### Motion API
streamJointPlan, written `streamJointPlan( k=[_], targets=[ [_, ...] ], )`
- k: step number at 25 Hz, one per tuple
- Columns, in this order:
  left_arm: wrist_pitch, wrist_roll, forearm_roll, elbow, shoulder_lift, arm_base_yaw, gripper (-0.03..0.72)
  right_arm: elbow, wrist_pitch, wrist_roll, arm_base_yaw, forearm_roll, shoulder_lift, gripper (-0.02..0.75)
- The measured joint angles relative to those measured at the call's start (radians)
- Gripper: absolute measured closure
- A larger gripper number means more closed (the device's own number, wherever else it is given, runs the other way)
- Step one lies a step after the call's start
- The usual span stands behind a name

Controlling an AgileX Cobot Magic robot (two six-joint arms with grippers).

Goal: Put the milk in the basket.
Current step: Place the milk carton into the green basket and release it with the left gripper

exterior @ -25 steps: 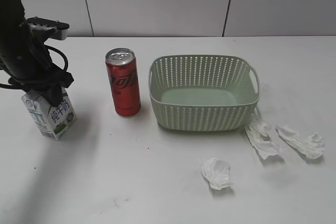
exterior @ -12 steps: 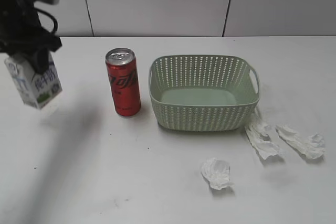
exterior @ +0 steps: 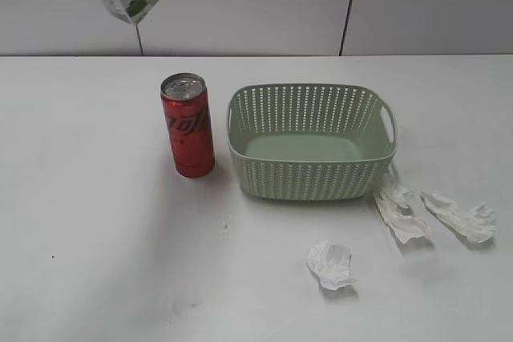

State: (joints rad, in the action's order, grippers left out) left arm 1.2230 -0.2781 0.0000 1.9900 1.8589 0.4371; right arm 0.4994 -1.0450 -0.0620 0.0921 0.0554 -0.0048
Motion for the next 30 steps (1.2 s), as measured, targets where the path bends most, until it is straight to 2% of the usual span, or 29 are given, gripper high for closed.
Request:
streamJointPlan(
  k=[8,15,20,30],
  targets=[
    [0.013,0.000,0.015,0.030,0.022,0.210,0.398,0.000,0.000,0.000,0.000,0.000,0.000,0.219],
    [0.016,0.000,0.012,0.117,0.182,0.370,0.398,0.000,0.000,0.000,0.000,0.000,0.000,0.219],
    [-0.014,0.000,-0.016,0.202,0.315,0.415,0.398,0.000,0.000,0.000,0.000,0.000,0.000,0.219],
    [-0.079,-0.052,-0.016,0.208,0.478,0.412,0.398,0.000,0.000,0.000,0.000,0.000,0.000,0.219]
  ],
)
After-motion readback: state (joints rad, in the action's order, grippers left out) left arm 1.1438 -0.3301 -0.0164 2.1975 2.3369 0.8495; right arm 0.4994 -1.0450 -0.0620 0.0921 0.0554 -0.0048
